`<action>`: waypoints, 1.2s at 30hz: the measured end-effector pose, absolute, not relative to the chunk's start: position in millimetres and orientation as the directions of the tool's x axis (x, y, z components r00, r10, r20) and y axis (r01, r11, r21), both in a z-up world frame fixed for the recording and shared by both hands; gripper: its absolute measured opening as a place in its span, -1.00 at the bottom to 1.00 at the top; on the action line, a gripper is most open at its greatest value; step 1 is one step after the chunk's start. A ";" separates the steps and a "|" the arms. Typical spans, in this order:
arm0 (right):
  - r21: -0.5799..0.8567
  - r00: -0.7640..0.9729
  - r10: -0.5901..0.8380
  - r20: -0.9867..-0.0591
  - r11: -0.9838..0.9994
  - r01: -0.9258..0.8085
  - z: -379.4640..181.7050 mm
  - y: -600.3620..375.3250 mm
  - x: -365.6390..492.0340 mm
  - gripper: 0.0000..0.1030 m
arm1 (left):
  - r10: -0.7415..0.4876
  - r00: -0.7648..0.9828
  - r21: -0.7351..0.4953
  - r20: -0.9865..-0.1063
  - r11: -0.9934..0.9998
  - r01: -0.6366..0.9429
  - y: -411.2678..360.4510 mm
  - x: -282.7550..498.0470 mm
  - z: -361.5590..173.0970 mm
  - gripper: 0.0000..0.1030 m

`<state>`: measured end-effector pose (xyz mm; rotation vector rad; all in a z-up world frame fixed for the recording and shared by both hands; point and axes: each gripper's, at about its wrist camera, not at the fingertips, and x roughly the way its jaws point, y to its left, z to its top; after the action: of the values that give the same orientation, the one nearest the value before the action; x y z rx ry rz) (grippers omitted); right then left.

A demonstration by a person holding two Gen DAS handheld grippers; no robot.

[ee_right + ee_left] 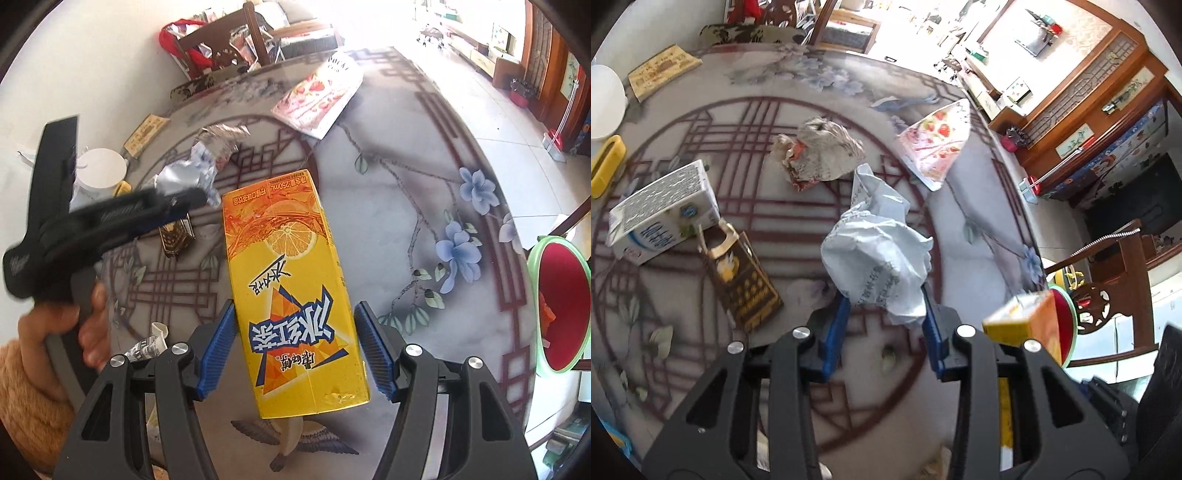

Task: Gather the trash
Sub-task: 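Carry the tea carton and white bag over the red bin and open both tools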

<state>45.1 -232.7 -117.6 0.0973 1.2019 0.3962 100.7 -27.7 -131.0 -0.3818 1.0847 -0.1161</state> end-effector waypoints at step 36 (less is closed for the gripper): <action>0.329 0.439 0.338 -0.833 0.939 -0.100 -87.6 -372.9 20.6 0.22 | -0.326 0.503 -0.305 -0.801 0.944 0.126 -175.0 80.5 -81.6 -0.30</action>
<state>20.6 -372.9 -87.6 0.2451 1.0855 0.2758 80.5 -175.0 -81.6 -0.2176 1.0097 -0.2752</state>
